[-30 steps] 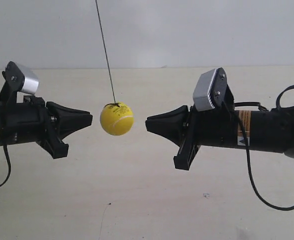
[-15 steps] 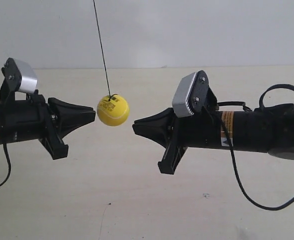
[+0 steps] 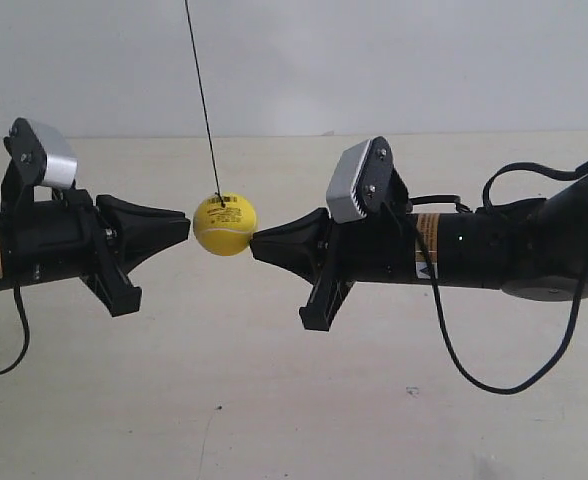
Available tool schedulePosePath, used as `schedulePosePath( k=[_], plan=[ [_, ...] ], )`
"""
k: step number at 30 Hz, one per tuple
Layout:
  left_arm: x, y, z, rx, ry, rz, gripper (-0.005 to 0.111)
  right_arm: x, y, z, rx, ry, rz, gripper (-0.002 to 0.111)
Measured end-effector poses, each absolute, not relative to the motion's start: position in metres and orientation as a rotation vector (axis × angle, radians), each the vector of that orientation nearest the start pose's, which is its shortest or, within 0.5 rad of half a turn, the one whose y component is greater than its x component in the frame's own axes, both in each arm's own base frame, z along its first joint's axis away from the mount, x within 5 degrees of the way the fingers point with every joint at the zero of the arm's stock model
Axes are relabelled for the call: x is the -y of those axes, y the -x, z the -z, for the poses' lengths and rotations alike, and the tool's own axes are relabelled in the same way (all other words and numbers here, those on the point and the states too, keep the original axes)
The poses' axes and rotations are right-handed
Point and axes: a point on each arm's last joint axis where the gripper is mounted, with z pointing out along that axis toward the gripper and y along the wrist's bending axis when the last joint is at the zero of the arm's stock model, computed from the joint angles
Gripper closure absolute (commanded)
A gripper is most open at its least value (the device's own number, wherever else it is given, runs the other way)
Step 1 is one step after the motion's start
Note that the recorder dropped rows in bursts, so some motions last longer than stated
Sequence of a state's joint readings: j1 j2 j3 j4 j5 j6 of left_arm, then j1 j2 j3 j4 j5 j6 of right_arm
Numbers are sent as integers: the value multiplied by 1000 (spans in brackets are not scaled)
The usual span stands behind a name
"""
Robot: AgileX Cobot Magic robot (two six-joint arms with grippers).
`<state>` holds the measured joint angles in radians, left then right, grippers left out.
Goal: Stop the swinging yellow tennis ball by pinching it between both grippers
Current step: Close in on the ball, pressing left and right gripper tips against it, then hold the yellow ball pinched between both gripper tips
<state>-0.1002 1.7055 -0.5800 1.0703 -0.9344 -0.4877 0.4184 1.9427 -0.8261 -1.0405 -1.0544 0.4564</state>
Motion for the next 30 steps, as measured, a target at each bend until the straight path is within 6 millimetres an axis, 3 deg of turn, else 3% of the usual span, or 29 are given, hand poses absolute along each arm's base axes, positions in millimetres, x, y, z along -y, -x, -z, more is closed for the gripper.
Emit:
schedulePosePath(
  k=[30],
  plan=[
    [93, -273, -160, -1723, -876, 656, 102, -203, -286, -153, -1452, 1125, -928, 108]
  ],
)
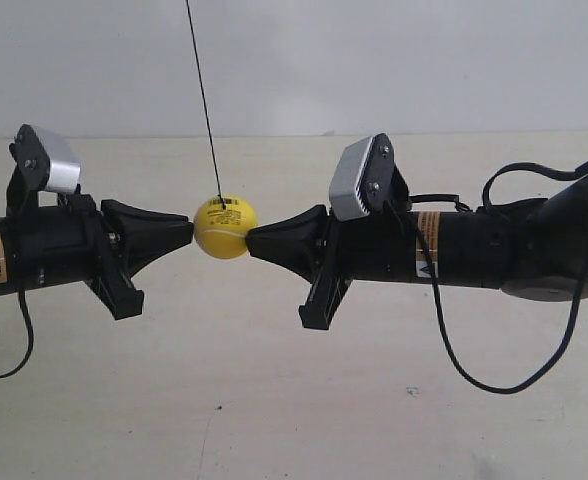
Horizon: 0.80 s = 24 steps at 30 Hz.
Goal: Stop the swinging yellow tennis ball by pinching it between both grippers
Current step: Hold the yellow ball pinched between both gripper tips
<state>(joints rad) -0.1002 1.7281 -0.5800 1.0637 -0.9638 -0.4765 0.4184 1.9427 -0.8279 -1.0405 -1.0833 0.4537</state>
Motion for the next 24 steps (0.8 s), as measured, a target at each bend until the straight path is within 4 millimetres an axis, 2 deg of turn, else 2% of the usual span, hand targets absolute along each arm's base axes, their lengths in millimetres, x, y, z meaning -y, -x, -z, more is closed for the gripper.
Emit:
schedulePosePath(
  k=[24],
  plan=[
    [93, -273, -160, -1720, -881, 653, 102, -202, -289, -154, -1434, 1120, -879, 108]
  ],
)
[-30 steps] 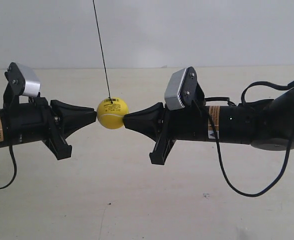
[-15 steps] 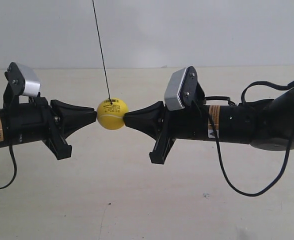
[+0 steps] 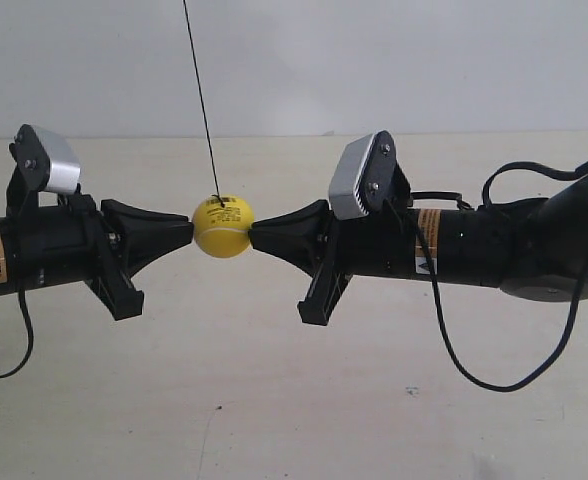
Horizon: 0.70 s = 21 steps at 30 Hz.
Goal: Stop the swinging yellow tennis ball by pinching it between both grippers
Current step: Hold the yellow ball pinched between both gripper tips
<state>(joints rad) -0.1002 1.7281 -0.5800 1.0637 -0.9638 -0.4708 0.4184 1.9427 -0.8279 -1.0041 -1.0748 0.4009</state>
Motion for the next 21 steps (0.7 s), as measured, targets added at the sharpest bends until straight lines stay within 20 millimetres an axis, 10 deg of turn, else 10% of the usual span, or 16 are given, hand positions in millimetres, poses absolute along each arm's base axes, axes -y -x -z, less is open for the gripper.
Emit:
schedulePosePath(
  k=[21],
  plan=[
    [93, -273, -160, -1718, -884, 650, 102, -202, -290, -155, -1435, 1103, -872, 108]
  ],
)
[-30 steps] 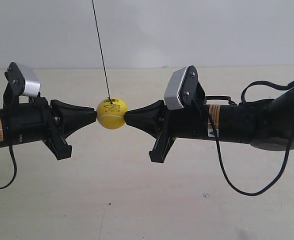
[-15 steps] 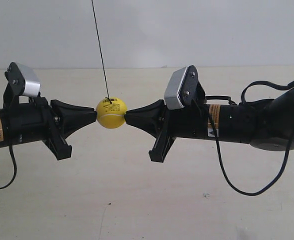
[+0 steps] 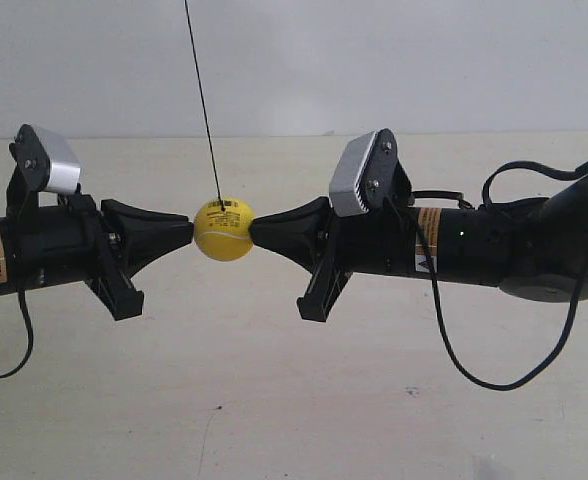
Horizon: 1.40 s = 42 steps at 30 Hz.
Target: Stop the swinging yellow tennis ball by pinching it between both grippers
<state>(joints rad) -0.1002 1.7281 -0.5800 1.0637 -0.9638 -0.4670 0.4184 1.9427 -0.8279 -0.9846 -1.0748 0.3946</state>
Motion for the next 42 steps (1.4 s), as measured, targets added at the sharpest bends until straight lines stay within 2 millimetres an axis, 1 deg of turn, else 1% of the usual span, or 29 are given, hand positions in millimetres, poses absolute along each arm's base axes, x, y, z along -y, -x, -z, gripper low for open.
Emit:
schedulePosePath(
  k=[18, 24, 29, 35, 38, 42],
  plan=[
    [92, -274, -158, -1746, -887, 627, 102, -202, -291, -153, -1446, 1106, -863, 108],
    [89, -274, -157, -1786, -892, 580, 102, -201, -292, -151, -1462, 1121, -833, 108],
    [84, -273, -168, -1805, -884, 503, 102, -200, -292, -151, -1474, 1135, -804, 108],
    [77, -257, -187, -1805, -840, 419, 102, -193, -294, -168, -1486, 1162, -701, 108],
    [72, -246, -199, -1796, -797, 366, 102, -178, -290, -181, -1476, 1140, -666, 108],
    [65, -229, -222, -1746, -703, 311, 102, -152, -280, -201, -1434, 1075, -635, 108]
  ],
)
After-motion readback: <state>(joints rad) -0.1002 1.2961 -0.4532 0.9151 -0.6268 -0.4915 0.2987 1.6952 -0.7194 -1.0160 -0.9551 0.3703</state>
